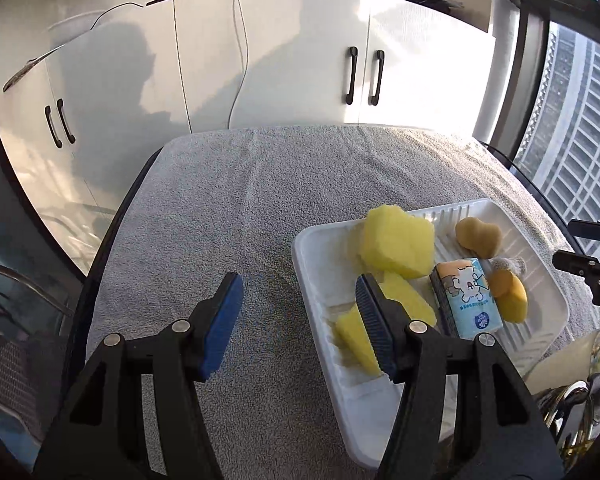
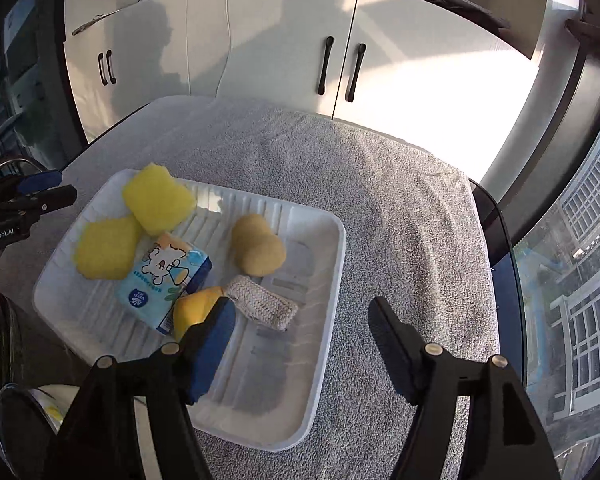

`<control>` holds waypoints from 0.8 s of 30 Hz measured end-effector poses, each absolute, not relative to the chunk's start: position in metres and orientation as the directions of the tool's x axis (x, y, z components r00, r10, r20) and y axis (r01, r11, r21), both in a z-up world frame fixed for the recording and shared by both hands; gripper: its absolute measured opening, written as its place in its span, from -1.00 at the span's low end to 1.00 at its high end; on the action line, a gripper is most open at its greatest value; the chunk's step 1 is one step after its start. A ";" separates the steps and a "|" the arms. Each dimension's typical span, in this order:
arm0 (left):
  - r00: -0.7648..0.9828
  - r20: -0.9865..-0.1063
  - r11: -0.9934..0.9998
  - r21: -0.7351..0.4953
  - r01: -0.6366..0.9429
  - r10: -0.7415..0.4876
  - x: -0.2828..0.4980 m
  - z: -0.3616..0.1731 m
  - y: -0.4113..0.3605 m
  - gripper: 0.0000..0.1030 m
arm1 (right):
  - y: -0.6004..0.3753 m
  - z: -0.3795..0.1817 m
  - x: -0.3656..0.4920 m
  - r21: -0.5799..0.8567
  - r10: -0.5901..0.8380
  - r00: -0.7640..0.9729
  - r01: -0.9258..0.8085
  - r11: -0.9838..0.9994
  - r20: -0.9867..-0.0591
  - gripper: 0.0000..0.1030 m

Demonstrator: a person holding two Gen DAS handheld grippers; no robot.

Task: Organize soft objects
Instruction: 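Move both tools back toward the tissue pack and white knit sock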

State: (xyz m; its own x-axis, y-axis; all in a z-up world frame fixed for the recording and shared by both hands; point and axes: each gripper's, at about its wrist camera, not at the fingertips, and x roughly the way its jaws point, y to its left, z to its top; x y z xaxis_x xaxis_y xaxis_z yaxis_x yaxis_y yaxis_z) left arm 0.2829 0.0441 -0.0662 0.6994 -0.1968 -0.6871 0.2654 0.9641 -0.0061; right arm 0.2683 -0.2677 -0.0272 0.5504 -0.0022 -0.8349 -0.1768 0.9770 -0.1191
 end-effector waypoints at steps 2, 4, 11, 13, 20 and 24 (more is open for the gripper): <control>0.719 -0.673 0.972 0.002 0.237 -0.173 0.274 -0.064 0.056 0.11 | -0.279 -0.023 0.259 -0.107 -0.008 0.560 -0.144 0.984 -0.828 0.39; 0.737 -0.659 0.979 0.004 0.202 -0.149 0.263 -0.063 0.073 0.11 | -0.293 -0.021 0.249 -0.099 -0.022 0.566 -0.106 0.989 -0.824 0.40; 0.752 -0.660 0.996 0.063 0.062 -0.004 0.222 -0.067 0.120 0.11 | -0.345 -0.025 0.201 -0.040 -0.050 0.566 0.029 0.999 -0.823 0.56; 0.746 -0.665 0.998 0.060 0.036 0.013 0.210 -0.072 0.129 0.11 | -0.357 -0.031 0.183 -0.030 -0.062 0.556 0.066 0.997 -0.829 0.56; 0.721 -0.692 0.999 0.052 -0.006 0.040 0.160 -0.091 0.147 0.11 | -0.368 -0.047 0.113 0.007 -0.080 0.535 0.159 0.987 -0.841 0.58; 0.710 -0.702 0.998 0.068 -0.014 0.058 0.132 -0.098 0.147 0.11 | -0.358 -0.047 0.076 0.006 -0.084 0.536 0.165 0.986 -0.840 0.64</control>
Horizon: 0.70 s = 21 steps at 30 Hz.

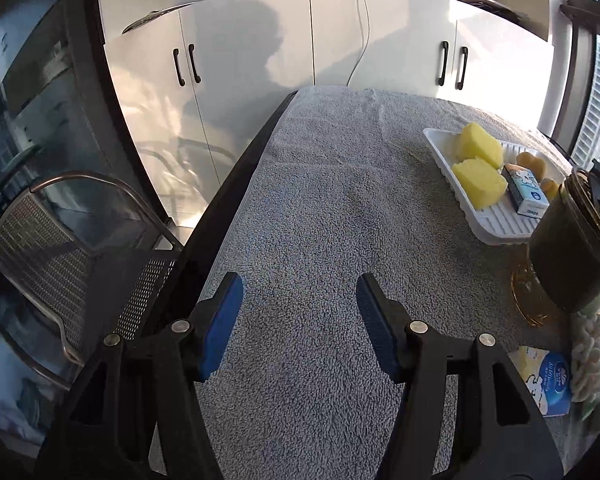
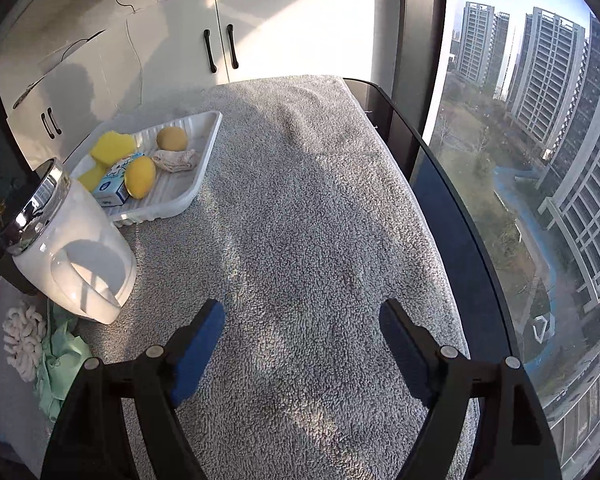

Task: Organize soft objects
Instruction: 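Move both tools back toward the tissue pack and white knit sock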

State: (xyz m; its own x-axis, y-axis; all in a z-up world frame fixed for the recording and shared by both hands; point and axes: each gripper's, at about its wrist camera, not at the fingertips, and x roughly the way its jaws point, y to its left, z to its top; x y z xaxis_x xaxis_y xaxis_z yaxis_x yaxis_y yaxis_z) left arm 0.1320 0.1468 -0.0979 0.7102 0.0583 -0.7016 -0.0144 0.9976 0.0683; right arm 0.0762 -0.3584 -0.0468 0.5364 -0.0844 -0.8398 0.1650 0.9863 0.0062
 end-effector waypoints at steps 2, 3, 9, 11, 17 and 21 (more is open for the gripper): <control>0.713 -0.697 0.996 0.090 -0.021 0.078 0.118 -0.100 0.145 0.11 | -0.352 -0.046 0.060 0.007 -0.083 0.537 0.162 0.987 -0.839 0.73; 0.713 -0.697 0.995 0.093 -0.016 0.077 0.112 -0.101 0.144 0.11 | -0.348 -0.046 0.054 0.004 -0.083 0.536 0.159 0.987 -0.840 0.73; 0.705 -0.709 0.998 0.053 0.026 0.019 0.073 -0.100 0.136 0.11 | -0.317 -0.047 0.014 -0.022 -0.082 0.528 0.120 0.993 -0.845 0.73; 0.702 -0.712 0.997 0.061 0.041 0.015 0.061 -0.100 0.130 0.11 | -0.309 -0.046 0.005 -0.007 -0.062 0.527 0.106 0.994 -0.847 0.74; 0.681 -0.732 0.993 0.069 0.100 -0.018 0.028 -0.108 0.114 0.11 | -0.284 -0.041 -0.016 0.031 -0.007 0.529 0.063 0.998 -0.848 0.75; 0.673 -0.739 0.987 0.089 0.134 -0.025 0.017 -0.111 0.096 0.11 | -0.269 -0.041 -0.025 0.071 0.047 0.521 0.026 0.997 -0.852 0.75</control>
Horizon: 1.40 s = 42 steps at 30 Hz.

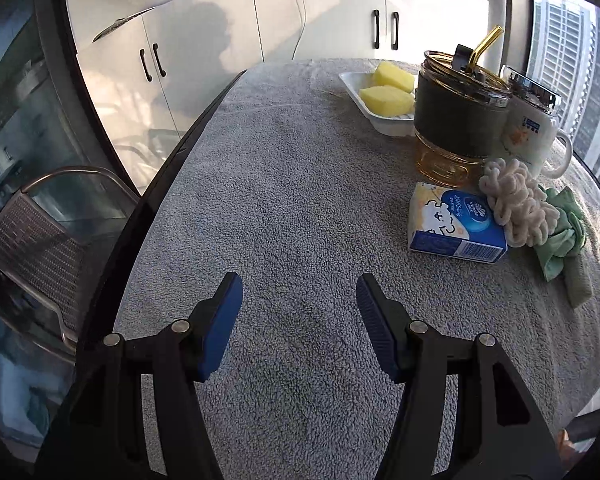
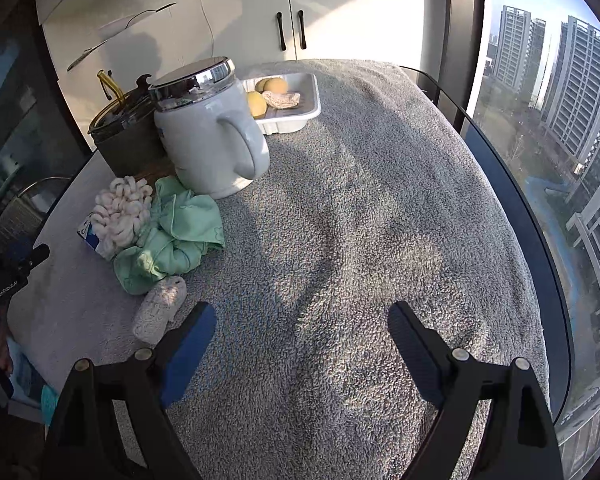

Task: Organize soft objects
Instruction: 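Move both tools back toward the tissue pack and white knit sock, then grasp the white knit sock with the right tool while the left tool grasps the blue tissue pack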

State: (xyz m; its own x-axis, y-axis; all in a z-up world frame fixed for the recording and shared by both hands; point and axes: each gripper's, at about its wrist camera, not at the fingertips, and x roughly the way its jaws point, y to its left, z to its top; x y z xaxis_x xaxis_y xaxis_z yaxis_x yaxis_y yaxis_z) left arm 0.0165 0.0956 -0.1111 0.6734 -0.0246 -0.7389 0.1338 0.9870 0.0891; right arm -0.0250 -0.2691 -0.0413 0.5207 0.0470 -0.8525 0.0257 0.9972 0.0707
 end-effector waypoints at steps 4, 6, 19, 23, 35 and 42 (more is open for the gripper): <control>0.659 -0.748 0.983 0.048 0.178 -0.082 0.009 -0.111 0.080 0.11 | -0.248 -0.044 -0.031 0.099 0.105 0.518 -0.038 0.994 -0.849 0.75; 0.655 -0.751 0.980 0.057 0.192 -0.085 0.007 -0.111 0.072 0.11 | -0.238 -0.047 -0.030 0.103 0.120 0.504 -0.062 0.993 -0.855 0.75; 0.637 -0.764 0.966 0.075 0.249 -0.105 0.009 -0.119 0.043 0.11 | -0.202 -0.071 -0.016 0.182 0.204 0.481 -0.092 0.979 -0.853 0.75; 0.626 -0.771 0.964 0.062 0.257 -0.117 0.011 -0.123 0.041 0.11 | -0.191 -0.073 -0.009 0.147 0.171 0.492 -0.089 0.985 -0.853 0.75; 0.605 -0.782 0.957 0.039 0.288 -0.150 0.025 -0.127 0.032 0.11 | -0.173 -0.071 -0.010 0.089 0.136 0.485 -0.119 0.989 -0.864 0.10; 0.573 -0.788 0.924 0.014 0.383 -0.226 0.036 -0.131 0.007 0.12 | -0.192 -0.059 -0.016 0.112 0.143 0.490 -0.092 0.989 -0.860 0.10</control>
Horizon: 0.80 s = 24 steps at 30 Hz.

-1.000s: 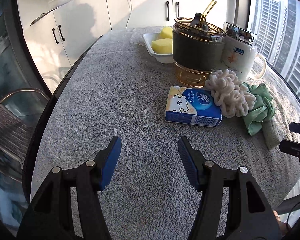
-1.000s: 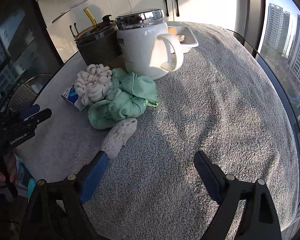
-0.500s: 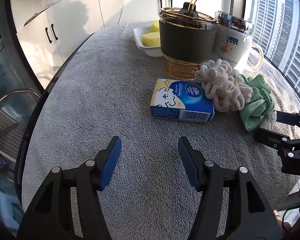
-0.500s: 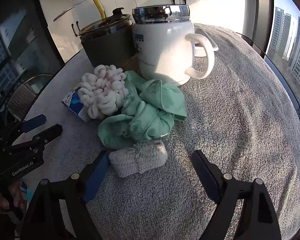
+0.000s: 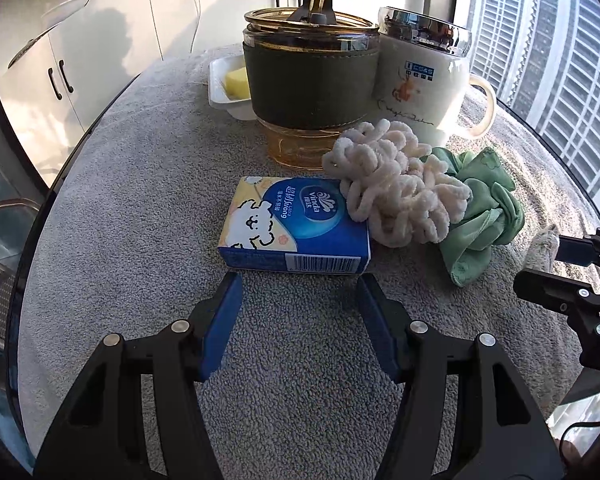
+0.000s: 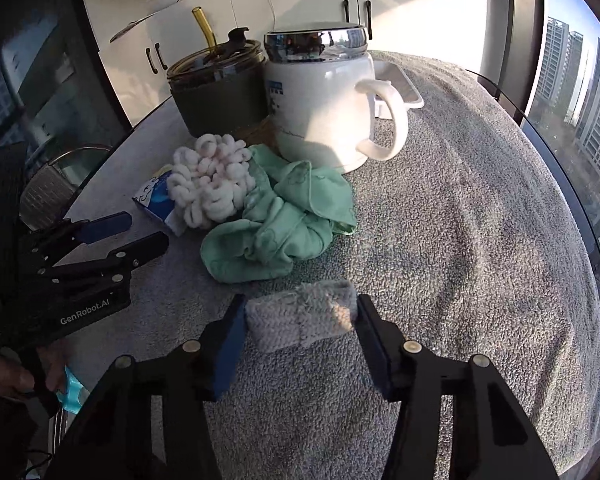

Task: Organize soft objects
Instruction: 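Grasp the white knit sock with the right tool while the left tool grasps the blue tissue pack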

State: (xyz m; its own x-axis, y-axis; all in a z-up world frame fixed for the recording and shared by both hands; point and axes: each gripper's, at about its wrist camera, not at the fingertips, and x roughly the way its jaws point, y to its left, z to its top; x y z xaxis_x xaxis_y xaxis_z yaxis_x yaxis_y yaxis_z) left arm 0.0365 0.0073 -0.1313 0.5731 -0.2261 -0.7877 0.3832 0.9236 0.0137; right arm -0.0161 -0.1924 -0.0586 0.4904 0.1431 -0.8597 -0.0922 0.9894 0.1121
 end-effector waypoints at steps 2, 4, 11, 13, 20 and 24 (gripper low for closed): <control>0.570 -0.780 0.918 -0.011 0.398 -0.257 0.042 -0.131 0.005 0.14 | -0.197 -0.059 -0.014 0.123 0.147 0.483 -0.082 0.989 -0.863 0.10; 0.558 -0.779 0.911 -0.043 0.409 -0.288 0.049 -0.131 0.005 0.19 | -0.201 -0.060 -0.014 0.125 0.145 0.483 -0.075 0.989 -0.864 0.10; 0.547 -0.788 0.912 -0.046 0.407 -0.284 0.078 -0.132 0.008 0.21 | -0.200 -0.062 -0.012 0.128 0.147 0.476 -0.072 0.989 -0.867 0.10; 0.551 -0.785 0.912 -0.046 0.407 -0.285 0.085 -0.131 0.008 0.21 | -0.200 -0.062 -0.012 0.127 0.149 0.475 -0.079 0.989 -0.867 0.10; 0.549 -0.778 0.927 -0.114 0.356 -0.307 0.092 -0.130 0.007 0.28 | -0.199 -0.067 -0.012 0.126 0.145 0.468 -0.071 0.989 -0.872 0.10; 0.570 -0.761 0.941 -0.157 0.300 -0.309 0.091 -0.131 0.019 0.22 | -0.201 -0.068 -0.011 0.130 0.147 0.467 -0.068 0.989 -0.872 0.10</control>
State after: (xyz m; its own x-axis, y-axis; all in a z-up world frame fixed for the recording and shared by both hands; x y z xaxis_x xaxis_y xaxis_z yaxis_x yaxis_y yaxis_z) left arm 0.0912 0.0192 -0.1306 0.5703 -0.3086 -0.7613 0.2998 0.9410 -0.1569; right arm -0.0114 -0.2009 -0.0676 0.4667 0.1468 -0.8722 -0.0685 0.9892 0.1298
